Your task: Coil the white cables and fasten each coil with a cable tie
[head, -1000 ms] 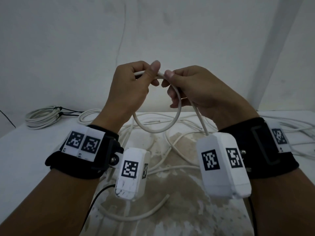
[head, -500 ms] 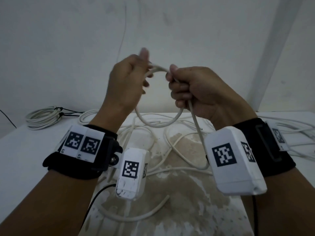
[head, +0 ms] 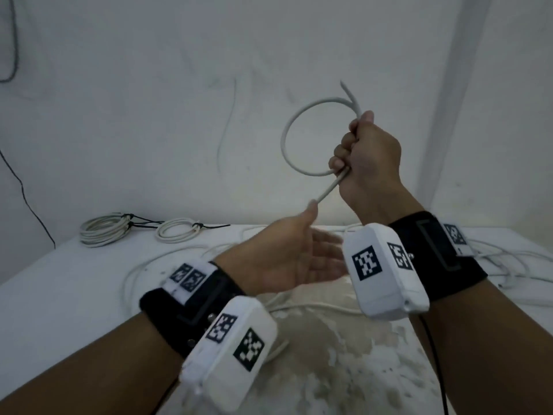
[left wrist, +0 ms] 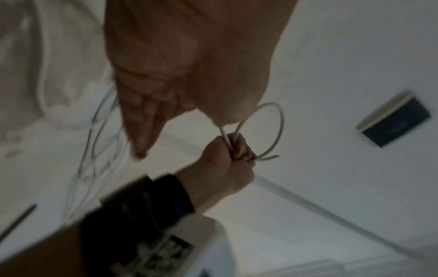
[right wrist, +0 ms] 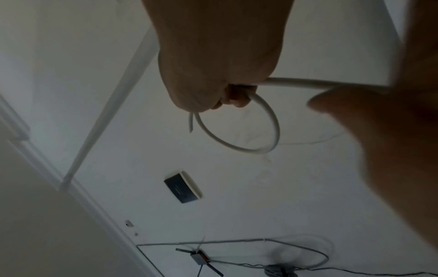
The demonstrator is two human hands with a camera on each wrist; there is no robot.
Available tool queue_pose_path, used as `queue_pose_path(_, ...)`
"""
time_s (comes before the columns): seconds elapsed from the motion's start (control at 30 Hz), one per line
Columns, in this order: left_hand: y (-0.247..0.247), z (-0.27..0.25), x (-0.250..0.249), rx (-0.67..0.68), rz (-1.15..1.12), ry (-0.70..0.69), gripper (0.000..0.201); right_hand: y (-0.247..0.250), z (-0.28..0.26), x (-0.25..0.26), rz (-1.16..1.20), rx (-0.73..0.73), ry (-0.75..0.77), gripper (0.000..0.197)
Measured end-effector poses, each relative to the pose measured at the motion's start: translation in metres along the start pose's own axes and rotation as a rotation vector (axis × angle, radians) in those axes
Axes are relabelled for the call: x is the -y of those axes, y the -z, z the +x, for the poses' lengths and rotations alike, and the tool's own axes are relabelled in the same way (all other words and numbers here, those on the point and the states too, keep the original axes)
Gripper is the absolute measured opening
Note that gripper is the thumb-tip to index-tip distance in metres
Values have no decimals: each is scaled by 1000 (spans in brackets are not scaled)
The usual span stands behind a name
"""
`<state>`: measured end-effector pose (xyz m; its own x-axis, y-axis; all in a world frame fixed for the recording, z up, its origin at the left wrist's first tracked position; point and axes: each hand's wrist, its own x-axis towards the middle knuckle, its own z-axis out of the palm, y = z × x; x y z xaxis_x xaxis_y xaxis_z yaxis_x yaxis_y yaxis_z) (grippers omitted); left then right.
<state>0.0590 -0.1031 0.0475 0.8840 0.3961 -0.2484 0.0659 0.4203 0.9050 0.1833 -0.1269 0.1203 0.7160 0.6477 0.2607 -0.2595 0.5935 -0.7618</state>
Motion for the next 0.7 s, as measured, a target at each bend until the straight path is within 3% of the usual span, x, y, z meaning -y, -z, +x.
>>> queue_pose_path(0.1, -27, 7, -18, -273, -499, -336, 34, 11, -11, 10, -136, -92, 95, 37)
queue_pose_path(0.13, -33, 7, -27, -372, -592, -427, 23, 17, -14, 14, -176, -129, 130, 38)
queue_pose_path(0.2, -43, 3, -39, -486, -623, -518, 22, 29, -17, 22, -212, -204, 178, 39)
queue_pose_path(0.43, -79, 4, -42, -667, -70, -715, 17, 49, -16, 44, -131, -351, 186, 39)
queue_pose_path(0.57, -62, 5, -52, -828, 327, -877, 23, 44, -27, 33, 33, -257, 63, 36)
queue_pose_path(0.7, -47, -2, -58, -763, 345, -852, 24, 30, -44, 9, 56, -118, -20, 34)
